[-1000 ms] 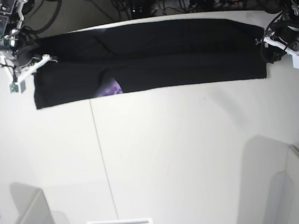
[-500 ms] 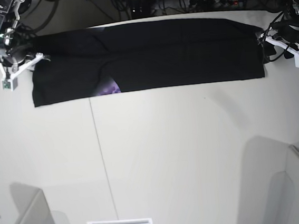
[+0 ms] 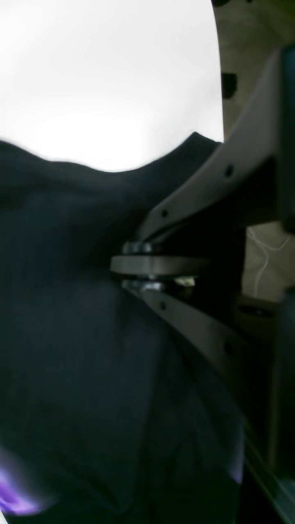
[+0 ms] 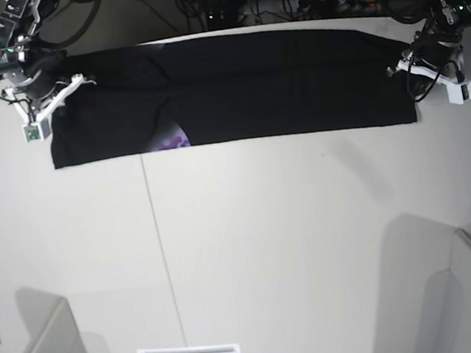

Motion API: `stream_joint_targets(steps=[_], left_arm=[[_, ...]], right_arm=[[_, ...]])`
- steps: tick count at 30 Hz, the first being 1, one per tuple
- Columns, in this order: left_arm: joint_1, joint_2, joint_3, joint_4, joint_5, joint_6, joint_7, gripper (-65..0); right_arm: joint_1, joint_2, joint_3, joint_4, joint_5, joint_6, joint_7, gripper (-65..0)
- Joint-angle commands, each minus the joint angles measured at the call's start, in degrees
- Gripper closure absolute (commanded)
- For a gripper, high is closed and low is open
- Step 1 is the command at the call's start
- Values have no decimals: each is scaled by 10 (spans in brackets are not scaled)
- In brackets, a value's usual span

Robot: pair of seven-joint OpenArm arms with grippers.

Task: Fold the T-shirt properly
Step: 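Lower the folded hem onto the collar edge and release, then grasp the folded strip's end with the left gripper and fold inward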

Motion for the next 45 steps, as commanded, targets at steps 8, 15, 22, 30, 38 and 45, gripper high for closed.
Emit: stream_joint_targets(steps=[8, 15, 22, 30, 38, 45], left_arm=[[-59, 9, 38, -113, 66, -3, -13, 0], [-142, 13, 58, -181, 106, 0, -14, 0], [-181, 10, 53, -138, 101, 1, -8, 0], [-102, 17, 50, 45, 81, -1, -8, 0], [-43, 15, -65, 37, -109, -2, -8, 0], [-13, 18, -93, 35, -107, -3, -8, -304]], right_arm=[[59, 23, 2, -129, 4, 1, 11, 0], [138, 35, 2, -220, -61, -16, 52, 0], [184, 34, 2, -193, -90, -18, 55, 0], [141, 34, 3, -27, 17, 7, 2, 0], [120, 23, 2, -2, 27, 9, 2, 0], [105, 22, 2, -3, 27, 9, 5, 0]])
